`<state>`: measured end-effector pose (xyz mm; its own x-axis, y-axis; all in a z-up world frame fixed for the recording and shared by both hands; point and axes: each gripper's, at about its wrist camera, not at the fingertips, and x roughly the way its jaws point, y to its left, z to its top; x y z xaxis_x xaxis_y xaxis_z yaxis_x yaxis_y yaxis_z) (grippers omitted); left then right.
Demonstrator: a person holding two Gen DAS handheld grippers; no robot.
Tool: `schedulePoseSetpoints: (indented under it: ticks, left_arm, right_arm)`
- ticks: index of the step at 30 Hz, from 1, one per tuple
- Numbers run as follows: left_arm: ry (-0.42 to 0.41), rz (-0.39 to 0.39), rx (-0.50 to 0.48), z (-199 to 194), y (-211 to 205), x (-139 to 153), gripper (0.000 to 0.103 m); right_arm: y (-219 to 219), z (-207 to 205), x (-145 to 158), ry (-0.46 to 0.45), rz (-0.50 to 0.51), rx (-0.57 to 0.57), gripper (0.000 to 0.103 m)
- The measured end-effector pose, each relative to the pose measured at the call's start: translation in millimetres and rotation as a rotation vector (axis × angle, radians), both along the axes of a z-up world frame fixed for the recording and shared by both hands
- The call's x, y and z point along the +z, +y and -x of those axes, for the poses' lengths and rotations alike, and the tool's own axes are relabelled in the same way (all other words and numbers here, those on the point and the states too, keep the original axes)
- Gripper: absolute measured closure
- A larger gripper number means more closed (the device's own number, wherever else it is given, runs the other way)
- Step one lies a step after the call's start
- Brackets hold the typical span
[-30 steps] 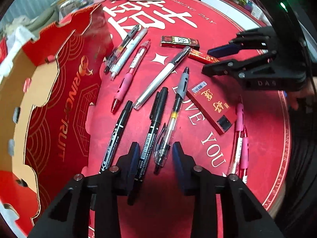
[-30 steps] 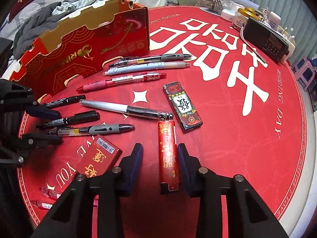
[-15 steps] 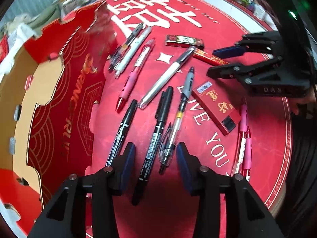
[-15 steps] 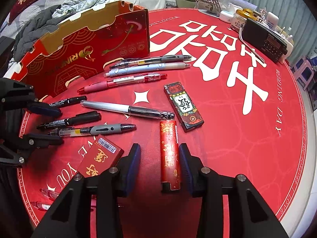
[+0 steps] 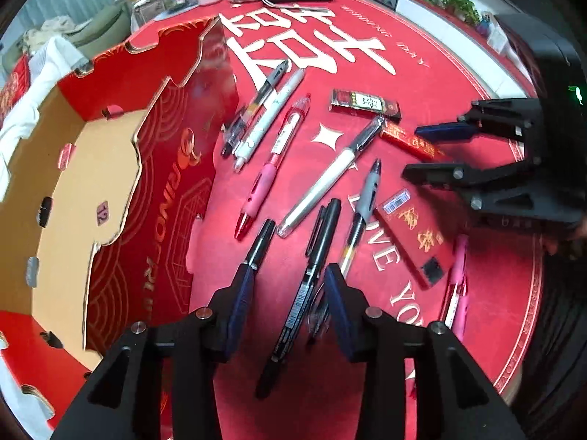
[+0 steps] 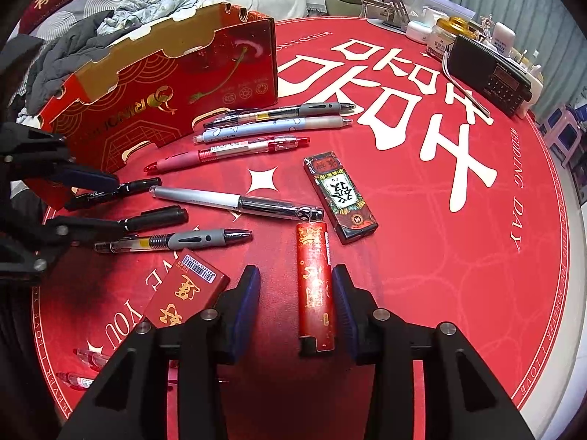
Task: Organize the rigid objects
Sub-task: 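Close the left tool on the black marker while the right tool closes on the red tube, then lift the black marker and red tube with both tools toward the cardboard box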
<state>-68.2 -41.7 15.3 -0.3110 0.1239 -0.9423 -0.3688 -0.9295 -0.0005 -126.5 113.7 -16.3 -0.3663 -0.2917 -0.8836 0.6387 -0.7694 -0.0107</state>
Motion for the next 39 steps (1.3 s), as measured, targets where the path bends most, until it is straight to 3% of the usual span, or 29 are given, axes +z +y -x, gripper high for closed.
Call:
schedulePoseSetpoints:
  ticks: [2,8,10,13,14,16,17,18,21,31,39]
  left_arm:
    - [-0.040,0.012,-0.015,1,4,-6,0.063]
    - [-0.059,0.017,-0.053,2,11,-13,0.062]
    - [-0.065,0.055,-0.053,5,13,-14,0.045]
    - [-0.119,0.063,-0.022,18,12,-16,0.044]
    - [-0.138,0.060,-0.018,20,13,-16,0.046]
    - [-0.142,0.060,-0.063,19,20,-15,0.061]
    - [-0.144,0.064,-0.089,17,26,-14,0.081]
    - [-0.150,0.070,-0.108,15,31,-14,0.094]
    - [-0.148,0.073,-0.136,10,41,-14,0.094]
    - [-0.107,0.018,-0.049,3,39,-15,0.094]
    - [-0.097,0.037,0.012,6,50,-17,0.094]
  right_arm:
    - [0,0,0,0.002,-0.002,0.002,0.060]
    - [-2,0,0,0.003,-0.002,0.001,0.060]
    - [-2,0,-1,-0.003,-0.009,0.006,0.060]
    - [-5,4,0,-0.036,-0.035,0.014,0.060]
    - [-7,6,0,-0.047,-0.048,0.018,0.060]
    - [-12,9,1,-0.074,-0.076,0.028,0.062]
    - [-14,9,1,-0.082,-0.084,0.038,0.066]
    - [-16,9,2,-0.087,-0.089,0.045,0.080]
    - [-18,4,2,-0.086,-0.111,0.049,0.083]
    - [2,-21,5,-0.085,-0.030,-0.041,0.083]
    - [4,-21,1,-0.100,-0.035,-0.073,0.083]
